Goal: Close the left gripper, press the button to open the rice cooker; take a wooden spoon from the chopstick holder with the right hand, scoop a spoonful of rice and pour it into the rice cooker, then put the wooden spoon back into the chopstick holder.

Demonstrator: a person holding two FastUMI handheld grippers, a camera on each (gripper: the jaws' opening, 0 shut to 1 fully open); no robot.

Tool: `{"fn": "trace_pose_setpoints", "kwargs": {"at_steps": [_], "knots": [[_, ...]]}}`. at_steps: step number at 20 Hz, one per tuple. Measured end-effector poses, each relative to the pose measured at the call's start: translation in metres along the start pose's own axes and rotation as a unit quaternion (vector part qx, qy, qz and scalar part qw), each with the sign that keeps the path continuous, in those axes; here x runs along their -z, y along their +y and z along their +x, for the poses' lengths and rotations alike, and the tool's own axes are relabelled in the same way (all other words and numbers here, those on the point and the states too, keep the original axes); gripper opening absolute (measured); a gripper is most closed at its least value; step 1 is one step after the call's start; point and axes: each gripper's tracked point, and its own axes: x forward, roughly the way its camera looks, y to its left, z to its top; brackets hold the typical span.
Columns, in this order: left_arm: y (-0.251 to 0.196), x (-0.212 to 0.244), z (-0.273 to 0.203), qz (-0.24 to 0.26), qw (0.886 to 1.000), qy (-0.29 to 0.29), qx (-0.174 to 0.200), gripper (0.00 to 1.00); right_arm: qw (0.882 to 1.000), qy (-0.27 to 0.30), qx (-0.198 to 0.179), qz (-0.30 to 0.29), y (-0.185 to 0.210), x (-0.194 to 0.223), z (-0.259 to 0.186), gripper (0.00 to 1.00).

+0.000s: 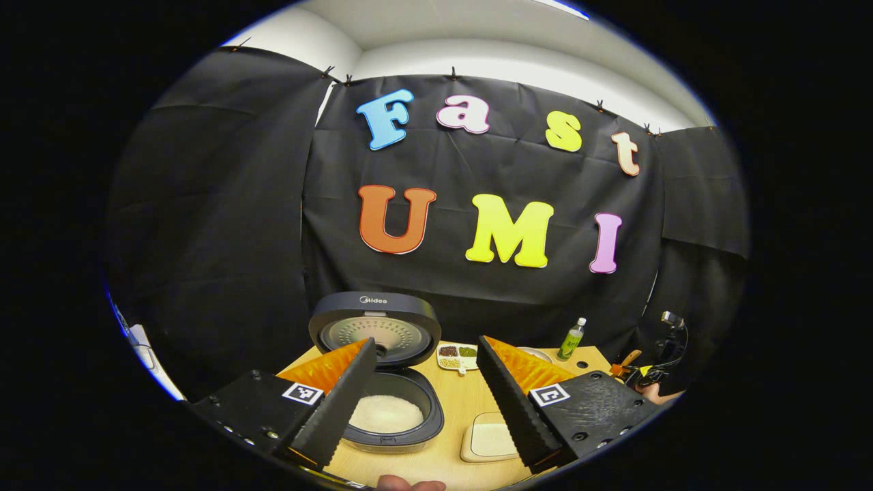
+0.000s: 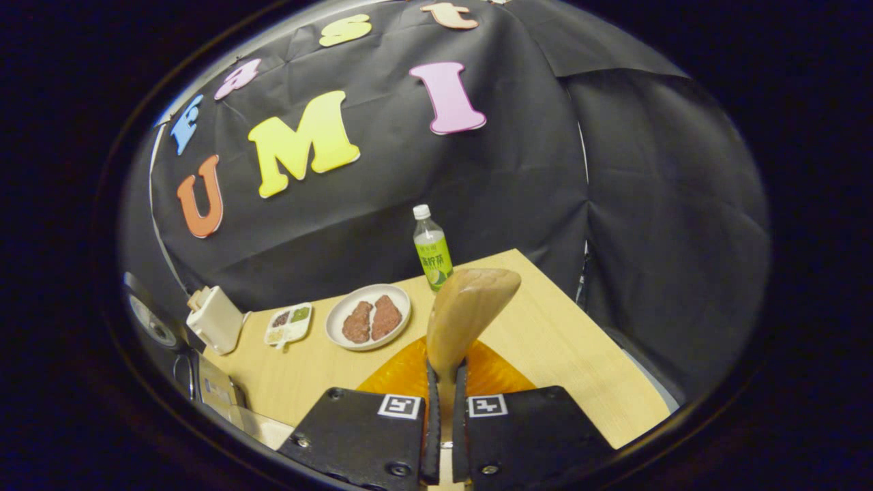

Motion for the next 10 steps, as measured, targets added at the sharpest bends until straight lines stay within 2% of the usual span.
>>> {"fn": "trace_pose_setpoints", "kwargs": {"at_steps": [4,6,7,8,10], "knots": [[-0.002,-0.003,0.001,0.003,1.000,-0.001,-0.006,0.95,1.000,0.001,0.000,0.003,-0.001,0.010,0.004,0.16],[-0.004,-0.007,0.000,0.006,1.000,-0.006,-0.005,0.95,1.000,-0.004,-0.005,0.006,0.000,0.007,-0.003,0.22],[-0.006,-0.011,0.002,0.005,1.000,-0.009,-0.003,0.95,1.000,-0.014,-0.005,0.005,-0.001,0.003,-0.008,0.29],[-0.007,-0.013,0.003,0.004,1.000,-0.012,-0.002,0.95,1.000,-0.022,-0.007,0.003,-0.002,-0.004,-0.015,0.27],[-0.008,-0.017,0.005,0.006,1.000,-0.017,-0.001,0.95,0.999,-0.036,-0.008,-0.005,-0.003,-0.016,-0.030,0.58]]}}
